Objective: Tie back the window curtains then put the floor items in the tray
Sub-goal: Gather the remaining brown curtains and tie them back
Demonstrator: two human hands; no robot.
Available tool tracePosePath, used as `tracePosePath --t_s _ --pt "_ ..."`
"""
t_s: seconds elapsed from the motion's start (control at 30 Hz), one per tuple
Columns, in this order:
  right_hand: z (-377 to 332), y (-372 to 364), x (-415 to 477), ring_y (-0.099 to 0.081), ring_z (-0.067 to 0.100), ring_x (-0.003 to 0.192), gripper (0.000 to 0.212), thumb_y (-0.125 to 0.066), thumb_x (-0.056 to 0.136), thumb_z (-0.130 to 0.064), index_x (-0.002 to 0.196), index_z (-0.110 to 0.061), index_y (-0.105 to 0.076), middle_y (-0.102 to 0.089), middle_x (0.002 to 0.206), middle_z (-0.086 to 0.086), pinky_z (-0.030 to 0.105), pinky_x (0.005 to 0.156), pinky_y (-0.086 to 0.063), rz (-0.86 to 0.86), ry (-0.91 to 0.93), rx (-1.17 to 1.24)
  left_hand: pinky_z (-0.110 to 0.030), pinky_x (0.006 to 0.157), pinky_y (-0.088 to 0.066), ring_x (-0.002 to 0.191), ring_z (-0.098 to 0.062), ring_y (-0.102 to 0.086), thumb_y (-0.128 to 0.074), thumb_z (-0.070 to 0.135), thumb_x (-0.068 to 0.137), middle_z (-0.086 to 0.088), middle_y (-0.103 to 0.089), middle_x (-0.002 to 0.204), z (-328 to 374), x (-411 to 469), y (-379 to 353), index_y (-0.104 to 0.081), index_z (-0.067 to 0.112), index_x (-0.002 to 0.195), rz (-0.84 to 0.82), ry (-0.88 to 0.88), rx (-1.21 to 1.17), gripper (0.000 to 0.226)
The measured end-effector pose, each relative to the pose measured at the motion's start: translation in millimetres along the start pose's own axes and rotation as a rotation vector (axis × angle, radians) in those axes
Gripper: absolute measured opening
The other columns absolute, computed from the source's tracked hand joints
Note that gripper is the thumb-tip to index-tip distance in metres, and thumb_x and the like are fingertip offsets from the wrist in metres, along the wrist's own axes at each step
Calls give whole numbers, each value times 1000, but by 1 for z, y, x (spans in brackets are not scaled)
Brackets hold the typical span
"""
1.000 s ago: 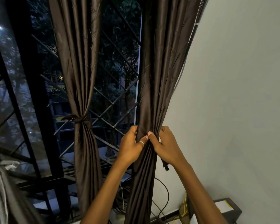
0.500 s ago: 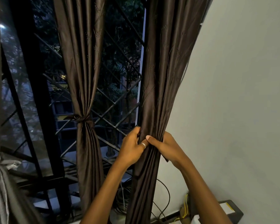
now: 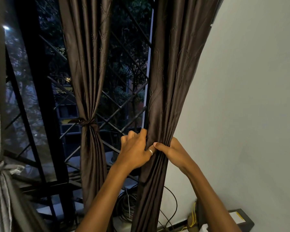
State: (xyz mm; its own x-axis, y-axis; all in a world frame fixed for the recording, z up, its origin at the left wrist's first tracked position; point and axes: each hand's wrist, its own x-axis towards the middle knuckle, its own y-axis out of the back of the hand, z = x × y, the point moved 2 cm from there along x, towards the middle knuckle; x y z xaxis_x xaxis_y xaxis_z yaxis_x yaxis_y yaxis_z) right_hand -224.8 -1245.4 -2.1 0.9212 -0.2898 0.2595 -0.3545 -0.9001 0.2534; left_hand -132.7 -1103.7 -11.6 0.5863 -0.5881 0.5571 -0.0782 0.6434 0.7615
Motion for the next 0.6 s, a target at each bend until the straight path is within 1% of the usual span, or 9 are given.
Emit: tracePosePath --t_s 0.1,0.17,0.23,0.27,0.33,0.4,0.47,0.53,0.6 --pt "1 0 0 -69 7 103 29 -64 96 -20 124 -27 -62 -71 117 -4 20 88 -54 31 15 -76 -33 95 -26 95 -6 -33 -53 53 93 14 -46 88 0 -1 -2 -34 31 100 -17 -17 -56 30" --pt "1 0 -2 -69 1 99 26 -65 96 -21 116 -37 -62 -71 112 -9 13 82 -53 31 37 -124 -35 99 -40 95 -9 -51 -57 47 94 10 -56 92 0 -1 -1 -39 26 104 -79 -18 -203 28" --pt "0 0 -3 -67 -7 95 28 -65 96 -23 108 -46 -59 -69 105 -18 8 76 -52 33 48 -173 -41 81 -56 88 -13 -63 -59 41 96 3 -63 96 2 -2 0 -41 23 110 -177 10 -368 28" --pt "0 1 -3 -67 -9 93 28 -65 97 -23 106 -48 -57 -68 103 -22 6 74 -50 34 58 -198 -42 74 -58 85 -13 -65 -58 40 97 2 -65 97 3 -3 0 -41 24 111 -196 17 -405 28" --pt "0 0 -3 -66 -8 92 20 -63 98 -28 108 -45 -59 -66 102 -24 4 74 -49 33 81 -272 -40 69 -58 81 -10 -65 -57 38 99 2 -66 95 4 -4 0 -41 24 110 -163 9 -382 24" --pt "0 1 -3 -67 -3 94 18 -59 99 -38 116 -35 -62 -69 106 -16 9 79 -52 37 121 -382 -35 65 -57 77 -8 -64 -58 35 99 4 -65 93 5 -3 -2 -42 23 107 -100 7 -322 21" --pt "-1 0 -3 -69 6 93 36 -53 99 -49 118 -21 -66 -72 107 -4 23 82 -58 61 153 -503 -22 56 -51 71 -4 -60 -60 33 98 9 -62 89 5 -1 -5 -42 25 102 -51 30 -282 21" --pt "-3 0 -5 -68 11 87 47 -46 99 -56 110 -16 -67 -70 99 0 29 77 -59 136 161 -613 -16 51 -42 68 -2 -56 -63 34 96 12 -58 85 5 -1 -5 -40 26 100 -9 91 -266 24" --pt "-4 1 -6 -65 9 75 47 -41 99 -59 95 -18 -64 -66 86 -2 28 67 -56 232 163 -708 -21 54 -45 72 -9 -61 -66 40 93 9 -62 84 6 -1 -3 -41 25 108 30 160 -282 32"
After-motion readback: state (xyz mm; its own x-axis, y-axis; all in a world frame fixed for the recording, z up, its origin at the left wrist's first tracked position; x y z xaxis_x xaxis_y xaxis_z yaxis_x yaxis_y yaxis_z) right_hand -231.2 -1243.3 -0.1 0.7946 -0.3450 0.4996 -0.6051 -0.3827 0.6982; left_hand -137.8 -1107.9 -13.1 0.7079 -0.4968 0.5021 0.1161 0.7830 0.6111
